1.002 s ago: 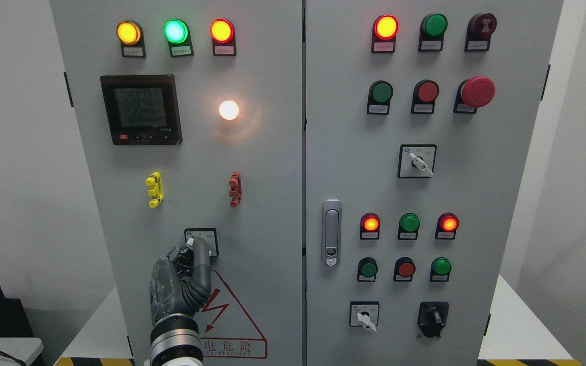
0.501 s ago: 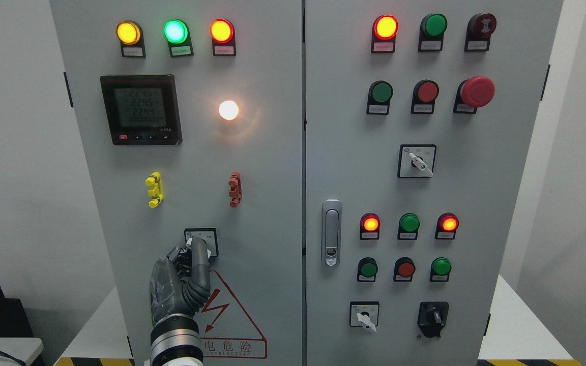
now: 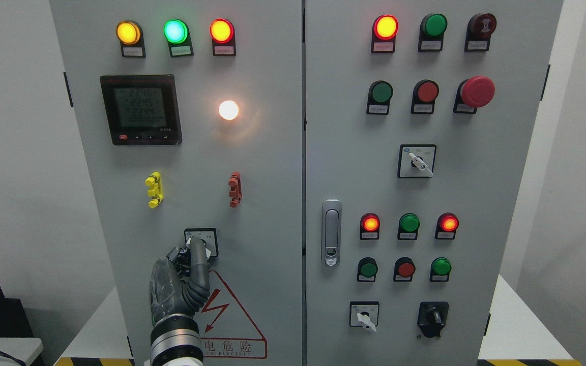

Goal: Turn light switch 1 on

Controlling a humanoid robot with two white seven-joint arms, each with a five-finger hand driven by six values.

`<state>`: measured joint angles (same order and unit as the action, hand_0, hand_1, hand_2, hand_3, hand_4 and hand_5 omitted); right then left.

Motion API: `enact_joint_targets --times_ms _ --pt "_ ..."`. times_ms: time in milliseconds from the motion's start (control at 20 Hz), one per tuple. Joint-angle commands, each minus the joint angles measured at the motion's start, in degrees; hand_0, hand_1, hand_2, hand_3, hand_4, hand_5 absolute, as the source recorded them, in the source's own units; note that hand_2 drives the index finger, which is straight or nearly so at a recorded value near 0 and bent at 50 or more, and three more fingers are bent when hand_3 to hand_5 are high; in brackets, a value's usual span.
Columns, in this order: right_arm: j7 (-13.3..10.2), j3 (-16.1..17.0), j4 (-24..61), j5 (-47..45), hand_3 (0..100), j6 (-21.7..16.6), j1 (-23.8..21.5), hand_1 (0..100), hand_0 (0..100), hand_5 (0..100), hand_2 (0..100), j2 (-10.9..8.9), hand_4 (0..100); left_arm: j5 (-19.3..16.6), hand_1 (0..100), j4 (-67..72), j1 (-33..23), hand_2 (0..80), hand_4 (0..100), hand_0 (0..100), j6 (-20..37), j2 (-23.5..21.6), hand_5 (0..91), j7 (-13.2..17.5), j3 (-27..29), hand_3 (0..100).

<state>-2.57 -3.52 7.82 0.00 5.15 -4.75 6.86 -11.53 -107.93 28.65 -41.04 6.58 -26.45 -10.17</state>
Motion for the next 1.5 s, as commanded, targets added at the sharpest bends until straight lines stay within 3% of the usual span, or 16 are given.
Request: enact_joint_targets --times_ms 0,351,802,1453 --pt "0.03 0.0 0.0 -1.05 0 0.04 0.0 39 12 0 0 0.0 0 0.01 11 0.0 0.0 51.8 78 65 0.0 0.01 79.1 0.08 0.06 71" --pt "0.03 0.0 0.0 -0.97 0 0.04 0.0 39 12 0 0 0.0 0 0.01 6 -0.17 0.0 51.9 78 60 0.09 0.01 79.3 0.0 0.06 71" --pt "0.03 0.0 0.0 -1.05 0 0.04 0.0 39 12 0 0 0.0 0 0.1 10 -0.17 -0.17 52.2 78 38 0.09 0.1 79.5 0.0 0.06 71" --pt "0.03 0.0 0.0 -0.97 0 0.04 0.0 39 12 0 0 0.0 0 0.1 10 -0.35 -0.7 52.3 78 30 0.7 0.28 79.7 0.0 0.41 72"
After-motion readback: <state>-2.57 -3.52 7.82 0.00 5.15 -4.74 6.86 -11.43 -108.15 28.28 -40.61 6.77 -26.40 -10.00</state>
